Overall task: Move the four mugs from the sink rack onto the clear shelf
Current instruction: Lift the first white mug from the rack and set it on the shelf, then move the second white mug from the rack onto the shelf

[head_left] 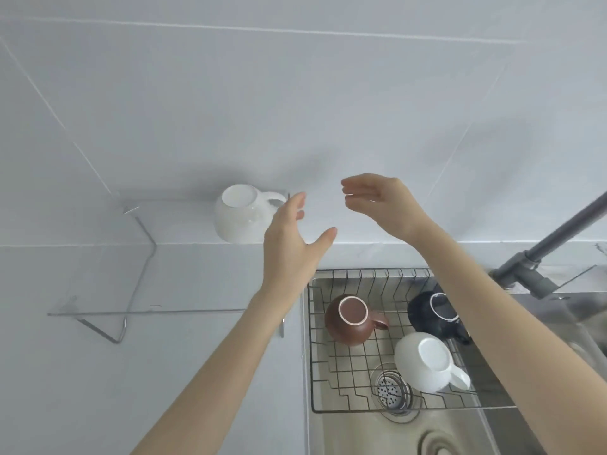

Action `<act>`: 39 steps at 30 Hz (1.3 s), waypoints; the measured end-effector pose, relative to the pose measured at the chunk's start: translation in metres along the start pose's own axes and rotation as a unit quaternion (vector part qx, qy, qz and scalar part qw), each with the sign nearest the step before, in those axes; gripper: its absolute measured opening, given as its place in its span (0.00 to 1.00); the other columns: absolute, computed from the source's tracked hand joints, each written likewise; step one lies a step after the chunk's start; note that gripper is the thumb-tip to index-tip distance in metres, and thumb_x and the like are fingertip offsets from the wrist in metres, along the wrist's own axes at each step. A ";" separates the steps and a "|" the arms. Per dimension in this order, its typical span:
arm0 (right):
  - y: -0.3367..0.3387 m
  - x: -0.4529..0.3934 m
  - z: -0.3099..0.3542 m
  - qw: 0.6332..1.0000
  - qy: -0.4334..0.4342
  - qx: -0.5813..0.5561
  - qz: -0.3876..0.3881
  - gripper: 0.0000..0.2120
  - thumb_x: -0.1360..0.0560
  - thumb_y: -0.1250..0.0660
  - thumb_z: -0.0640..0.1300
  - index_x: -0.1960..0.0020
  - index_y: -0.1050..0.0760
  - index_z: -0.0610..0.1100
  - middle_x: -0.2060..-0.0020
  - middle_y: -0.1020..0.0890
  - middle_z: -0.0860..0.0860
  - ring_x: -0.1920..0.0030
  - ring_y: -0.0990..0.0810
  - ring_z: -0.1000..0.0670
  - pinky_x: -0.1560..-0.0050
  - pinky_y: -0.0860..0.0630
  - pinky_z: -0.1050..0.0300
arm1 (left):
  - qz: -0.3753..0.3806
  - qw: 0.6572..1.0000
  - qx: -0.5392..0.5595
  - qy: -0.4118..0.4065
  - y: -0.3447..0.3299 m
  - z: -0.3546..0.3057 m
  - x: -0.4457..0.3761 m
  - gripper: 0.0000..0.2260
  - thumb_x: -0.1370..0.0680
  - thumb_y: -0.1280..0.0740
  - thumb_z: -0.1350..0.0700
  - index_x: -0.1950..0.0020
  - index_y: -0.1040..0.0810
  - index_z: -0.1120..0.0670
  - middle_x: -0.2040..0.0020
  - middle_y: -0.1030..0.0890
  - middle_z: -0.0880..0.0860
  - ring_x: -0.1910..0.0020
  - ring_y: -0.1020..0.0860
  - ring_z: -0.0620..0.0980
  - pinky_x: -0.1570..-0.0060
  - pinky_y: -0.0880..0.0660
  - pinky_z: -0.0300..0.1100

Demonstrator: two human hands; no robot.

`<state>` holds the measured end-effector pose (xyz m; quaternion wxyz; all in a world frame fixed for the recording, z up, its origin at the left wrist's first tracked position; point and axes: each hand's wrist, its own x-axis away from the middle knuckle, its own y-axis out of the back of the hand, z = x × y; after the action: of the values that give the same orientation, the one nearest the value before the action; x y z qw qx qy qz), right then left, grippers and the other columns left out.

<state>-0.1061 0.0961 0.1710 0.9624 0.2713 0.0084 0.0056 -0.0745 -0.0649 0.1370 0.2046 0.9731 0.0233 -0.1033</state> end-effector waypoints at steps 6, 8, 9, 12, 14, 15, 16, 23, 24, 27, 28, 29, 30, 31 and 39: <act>0.051 0.073 -0.074 0.993 -0.111 -0.004 -0.050 0.12 0.28 0.34 0.37 0.45 0.22 0.43 0.49 0.18 0.46 0.48 0.20 0.50 0.39 0.27 0.56 | 0.258 0.956 0.068 0.122 -0.079 -0.003 0.049 0.31 0.33 0.26 0.51 0.33 0.32 0.51 0.39 0.24 0.51 0.40 0.25 0.48 0.43 0.29 0.39; 0.055 0.095 -0.102 0.989 -0.143 0.007 -0.046 0.12 0.28 0.33 0.37 0.46 0.22 0.43 0.50 0.18 0.47 0.49 0.20 0.50 0.39 0.27 0.55 | 0.341 0.922 0.052 0.175 -0.103 0.017 0.065 0.34 0.33 0.26 0.50 0.30 0.35 0.52 0.33 0.27 0.53 0.37 0.27 0.49 0.43 0.31 0.38; 0.057 0.106 -0.117 0.986 -0.160 0.017 -0.044 0.12 0.29 0.33 0.38 0.46 0.22 0.43 0.51 0.18 0.48 0.49 0.20 0.51 0.39 0.27 0.54 | 0.371 0.906 0.044 0.198 -0.114 0.027 0.074 0.36 0.34 0.25 0.51 0.30 0.36 0.53 0.31 0.29 0.54 0.35 0.29 0.50 0.42 0.32 0.39; 0.056 0.137 -0.160 0.975 -0.213 0.045 -0.038 0.13 0.29 0.32 0.39 0.45 0.21 0.42 0.50 0.17 0.48 0.48 0.20 0.50 0.40 0.28 0.56 | 0.411 0.886 -0.001 0.212 -0.139 0.053 0.097 0.38 0.34 0.25 0.53 0.28 0.38 0.54 0.28 0.33 0.54 0.30 0.33 0.50 0.34 0.35 0.42; 0.052 0.153 -0.184 0.967 -0.249 0.053 -0.024 0.15 0.30 0.32 0.38 0.44 0.22 0.41 0.46 0.18 0.45 0.45 0.20 0.48 0.41 0.28 0.57 | 0.425 0.882 -0.037 0.200 -0.152 0.062 0.107 0.39 0.35 0.25 0.54 0.27 0.39 0.54 0.26 0.35 0.53 0.28 0.36 0.51 0.30 0.39 0.45; 0.051 0.160 -0.196 0.961 -0.270 0.060 -0.012 0.16 0.30 0.32 0.38 0.43 0.22 0.41 0.45 0.18 0.45 0.44 0.21 0.48 0.42 0.29 0.58 | 0.430 0.881 -0.050 0.192 -0.159 0.064 0.111 0.39 0.34 0.25 0.54 0.27 0.40 0.54 0.26 0.36 0.53 0.27 0.37 0.51 0.30 0.40 0.45; 0.050 0.166 -0.205 0.955 -0.290 0.069 0.002 0.17 0.31 0.32 0.37 0.42 0.23 0.41 0.45 0.18 0.44 0.43 0.21 0.47 0.43 0.29 0.58 | 0.430 0.882 -0.056 0.183 -0.164 0.065 0.113 0.39 0.34 0.25 0.55 0.27 0.40 0.54 0.26 0.37 0.53 0.27 0.38 0.51 0.31 0.41 0.44; 0.046 0.185 -0.238 0.943 -0.313 0.098 0.053 0.13 0.34 0.29 0.37 0.50 0.19 0.40 0.59 0.19 0.50 0.55 0.21 0.52 0.53 0.28 0.64 | 0.411 0.898 -0.058 0.146 -0.197 0.072 0.128 0.38 0.37 0.24 0.59 0.30 0.36 0.54 0.34 0.28 0.51 0.41 0.33 0.43 0.45 0.39 0.35; 0.045 0.186 -0.239 0.945 -0.307 0.100 0.050 0.11 0.35 0.28 0.38 0.52 0.19 0.40 0.61 0.19 0.51 0.57 0.22 0.53 0.56 0.29 0.68 | 0.398 0.904 -0.054 0.148 -0.201 0.074 0.130 0.38 0.38 0.23 0.59 0.31 0.35 0.53 0.36 0.27 0.50 0.42 0.33 0.43 0.47 0.37 0.35; 0.043 0.188 -0.245 0.951 -0.290 0.100 0.028 0.08 0.35 0.28 0.38 0.56 0.19 0.41 0.66 0.20 0.55 0.61 0.22 0.56 0.65 0.30 0.77 | 0.362 0.918 -0.039 0.156 -0.207 0.077 0.132 0.35 0.39 0.23 0.60 0.35 0.31 0.52 0.45 0.27 0.45 0.46 0.30 0.44 0.55 0.35 0.32; 0.043 0.188 -0.246 0.952 -0.289 0.100 0.022 0.07 0.35 0.27 0.38 0.57 0.19 0.42 0.67 0.21 0.56 0.61 0.22 0.56 0.64 0.31 0.77 | 0.358 0.920 -0.039 0.157 -0.209 0.078 0.132 0.34 0.39 0.23 0.60 0.35 0.30 0.52 0.45 0.26 0.45 0.46 0.29 0.45 0.55 0.34 0.32; 0.043 0.188 -0.248 0.952 -0.289 0.099 0.017 0.07 0.35 0.27 0.38 0.57 0.19 0.42 0.68 0.21 0.57 0.62 0.22 0.56 0.63 0.31 0.76 | 0.360 0.918 -0.045 0.158 -0.210 0.079 0.131 0.35 0.39 0.23 0.59 0.34 0.31 0.52 0.45 0.25 0.46 0.45 0.28 0.46 0.53 0.34 0.33; 0.043 0.188 -0.249 0.952 -0.289 0.096 0.013 0.07 0.36 0.27 0.39 0.57 0.19 0.42 0.68 0.22 0.57 0.61 0.22 0.56 0.61 0.30 0.74 | 0.363 0.917 -0.054 0.159 -0.210 0.079 0.131 0.36 0.39 0.23 0.59 0.33 0.32 0.53 0.44 0.24 0.48 0.44 0.28 0.47 0.51 0.34 0.35; 0.043 0.188 -0.250 0.953 -0.289 0.094 0.012 0.08 0.36 0.27 0.39 0.57 0.19 0.42 0.67 0.21 0.57 0.61 0.22 0.55 0.59 0.29 0.71 | 0.365 0.915 -0.062 0.161 -0.210 0.080 0.131 0.38 0.39 0.23 0.59 0.31 0.33 0.53 0.42 0.23 0.49 0.43 0.27 0.47 0.49 0.34 0.35; 0.045 0.179 -0.228 0.963 -0.254 0.088 -0.019 0.09 0.34 0.27 0.41 0.54 0.18 0.42 0.59 0.15 0.48 0.58 0.18 0.53 0.53 0.25 0.65 | 0.332 0.930 -0.090 0.130 -0.190 0.071 0.115 0.40 0.41 0.22 0.53 0.31 0.32 0.51 0.40 0.20 0.53 0.39 0.25 0.53 0.41 0.30 0.41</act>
<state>0.0679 0.2565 -0.0024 0.9052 0.3470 -0.2308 -0.0829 0.0081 0.0807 -0.0251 0.3090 0.9079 -0.2650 0.1004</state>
